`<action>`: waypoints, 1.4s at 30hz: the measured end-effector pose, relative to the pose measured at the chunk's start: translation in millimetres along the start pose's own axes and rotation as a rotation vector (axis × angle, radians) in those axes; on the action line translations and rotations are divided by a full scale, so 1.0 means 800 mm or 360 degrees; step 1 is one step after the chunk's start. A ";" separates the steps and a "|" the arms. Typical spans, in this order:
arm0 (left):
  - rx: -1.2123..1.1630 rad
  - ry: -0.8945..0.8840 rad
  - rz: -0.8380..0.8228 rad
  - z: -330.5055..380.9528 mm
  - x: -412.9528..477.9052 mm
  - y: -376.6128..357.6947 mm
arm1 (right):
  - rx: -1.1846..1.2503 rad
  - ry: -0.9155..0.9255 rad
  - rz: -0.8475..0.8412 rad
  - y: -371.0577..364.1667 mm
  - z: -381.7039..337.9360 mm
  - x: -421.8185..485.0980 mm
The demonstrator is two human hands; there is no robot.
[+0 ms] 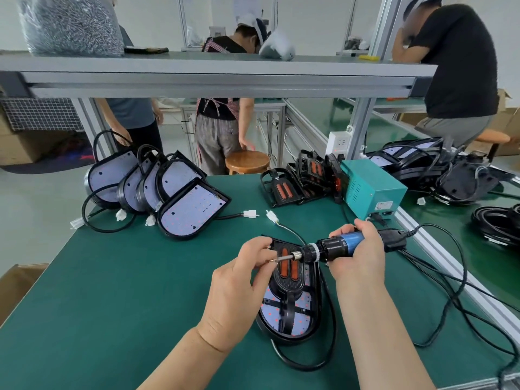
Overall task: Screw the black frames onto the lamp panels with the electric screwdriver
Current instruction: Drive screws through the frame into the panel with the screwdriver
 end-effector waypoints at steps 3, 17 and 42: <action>-0.0080 0.0170 -0.0028 -0.005 -0.002 -0.006 | 0.0025 0.0041 0.0000 -0.003 -0.003 -0.001; -0.0621 0.1677 -0.0579 -0.081 0.010 -0.026 | -0.0328 0.0464 -0.0394 -0.014 -0.005 -0.008; -0.0541 0.1589 -0.1007 -0.078 0.019 -0.059 | -0.0608 0.0675 -0.0796 -0.042 0.021 -0.051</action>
Point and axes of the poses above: each hand's wrist, its own x-axis towards the middle knuckle, its own y-axis out of the back of the hand, z = x × y, the point moved 2 cm from there along x, towards the middle knuckle, and after that the axes turned 7 degrees about y, right-handed, at the moved point
